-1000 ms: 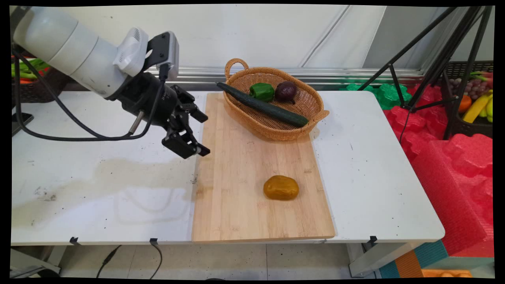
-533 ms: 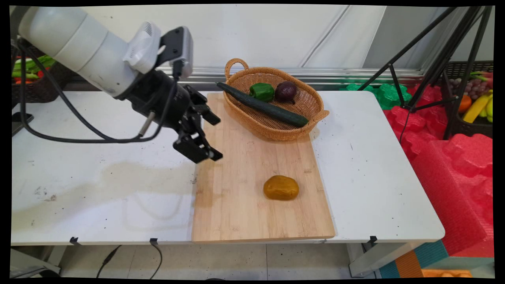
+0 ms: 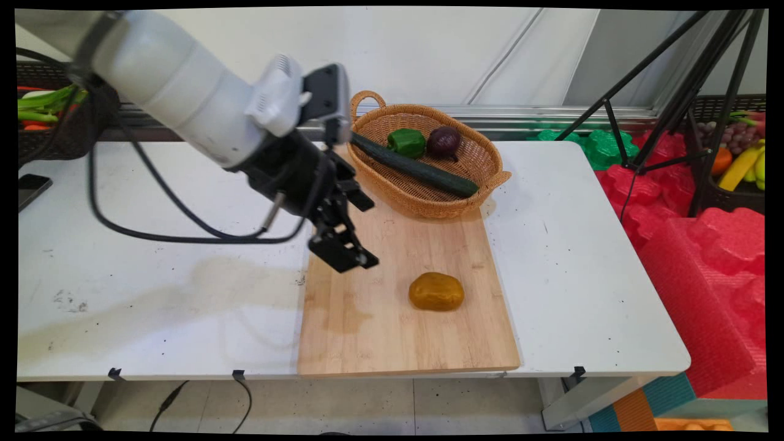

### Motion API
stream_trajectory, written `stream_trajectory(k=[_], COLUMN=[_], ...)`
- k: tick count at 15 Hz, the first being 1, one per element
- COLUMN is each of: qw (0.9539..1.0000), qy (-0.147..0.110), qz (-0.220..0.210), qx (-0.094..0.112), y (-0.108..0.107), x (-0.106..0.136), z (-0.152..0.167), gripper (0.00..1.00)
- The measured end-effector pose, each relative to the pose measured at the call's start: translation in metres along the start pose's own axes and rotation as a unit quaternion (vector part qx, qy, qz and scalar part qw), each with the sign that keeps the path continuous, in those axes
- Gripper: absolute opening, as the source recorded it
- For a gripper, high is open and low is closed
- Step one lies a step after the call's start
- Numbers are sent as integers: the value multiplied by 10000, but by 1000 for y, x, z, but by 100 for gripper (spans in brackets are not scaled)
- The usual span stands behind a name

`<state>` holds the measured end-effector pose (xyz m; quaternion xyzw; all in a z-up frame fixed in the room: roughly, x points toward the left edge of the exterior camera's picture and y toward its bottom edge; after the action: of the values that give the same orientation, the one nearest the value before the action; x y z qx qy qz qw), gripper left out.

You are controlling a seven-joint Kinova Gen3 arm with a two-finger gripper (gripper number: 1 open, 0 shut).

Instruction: Pick up the potato from the cutting board

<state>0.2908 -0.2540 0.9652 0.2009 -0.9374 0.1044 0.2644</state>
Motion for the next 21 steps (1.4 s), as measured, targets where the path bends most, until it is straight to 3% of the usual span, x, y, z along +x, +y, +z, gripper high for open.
stream_trajectory(k=[9, 21], qw=[9996, 9981], qy=[-232, -536], qz=[123, 167], qx=[-128, -252], y=[-4, -4], x=[27, 37], z=[75, 161], gripper=[100, 100])
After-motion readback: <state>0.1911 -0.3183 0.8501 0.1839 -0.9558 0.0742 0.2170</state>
